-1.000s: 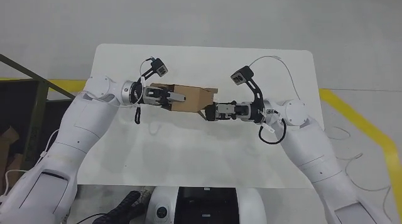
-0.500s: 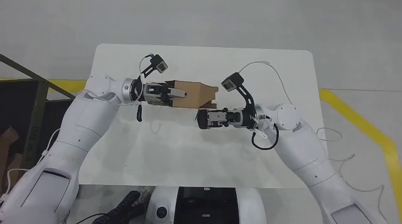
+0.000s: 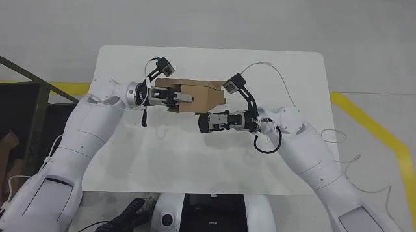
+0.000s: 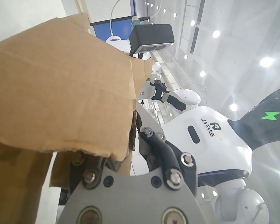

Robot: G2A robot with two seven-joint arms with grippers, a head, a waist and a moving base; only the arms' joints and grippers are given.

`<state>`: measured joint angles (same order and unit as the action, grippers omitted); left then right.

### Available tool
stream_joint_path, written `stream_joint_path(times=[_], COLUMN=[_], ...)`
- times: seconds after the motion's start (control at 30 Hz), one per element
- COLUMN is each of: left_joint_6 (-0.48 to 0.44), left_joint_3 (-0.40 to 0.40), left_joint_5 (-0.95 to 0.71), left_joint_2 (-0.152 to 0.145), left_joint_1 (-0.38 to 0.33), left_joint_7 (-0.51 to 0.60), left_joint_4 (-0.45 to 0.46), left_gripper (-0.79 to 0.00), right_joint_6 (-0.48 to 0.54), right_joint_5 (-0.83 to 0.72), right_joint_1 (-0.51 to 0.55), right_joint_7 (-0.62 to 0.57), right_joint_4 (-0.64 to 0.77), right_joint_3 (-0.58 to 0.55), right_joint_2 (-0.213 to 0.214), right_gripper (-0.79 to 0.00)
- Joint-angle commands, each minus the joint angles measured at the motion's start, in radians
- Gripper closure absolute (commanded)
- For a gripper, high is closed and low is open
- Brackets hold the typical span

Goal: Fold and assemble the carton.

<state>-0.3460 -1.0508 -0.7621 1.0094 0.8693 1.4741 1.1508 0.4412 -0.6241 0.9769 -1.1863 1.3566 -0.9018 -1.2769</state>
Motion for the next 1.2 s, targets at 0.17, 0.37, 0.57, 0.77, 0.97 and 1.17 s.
stream_joint_path(times=[0.17,0.37,0.57,0.77,0.97,1.17], left_joint_6=[0.007,0.018,0.032,0.043,0.053,0.057], left_joint_3=[-0.005,-0.005,-0.001,-0.005,-0.005,-0.003], left_joint_5=[0.005,0.014,0.025,0.027,0.022,0.022], left_joint_2=[0.002,0.004,0.005,0.005,0.006,0.009], left_joint_1=[0.001,-0.002,0.0,0.005,0.009,0.011], left_joint_7=[0.007,0.018,0.032,0.043,0.053,0.057], left_joint_4=[-0.01,-0.016,-0.011,0.003,0.016,0.018], left_gripper=[0.0,0.0,0.0,0.0,0.0,0.0], right_joint_6=[0.0,-0.01,-0.017,-0.019,0.001,0.02], right_joint_5=[0.017,0.041,0.066,0.079,0.048,0.018], right_joint_1=[0.008,0.062,0.104,0.101,0.069,0.029], right_joint_7=[-0.017,-0.034,-0.02,-0.019,-0.028,-0.039], right_joint_4=[0.006,0.058,0.092,0.105,0.07,0.025], right_joint_3=[-0.012,-0.085,-0.157,-0.165,-0.132,-0.094], right_joint_2=[0.004,0.028,0.049,0.053,0.043,0.03], right_gripper=[-0.785,-0.785,-0.785,-0.785,-0.785,-0.785])
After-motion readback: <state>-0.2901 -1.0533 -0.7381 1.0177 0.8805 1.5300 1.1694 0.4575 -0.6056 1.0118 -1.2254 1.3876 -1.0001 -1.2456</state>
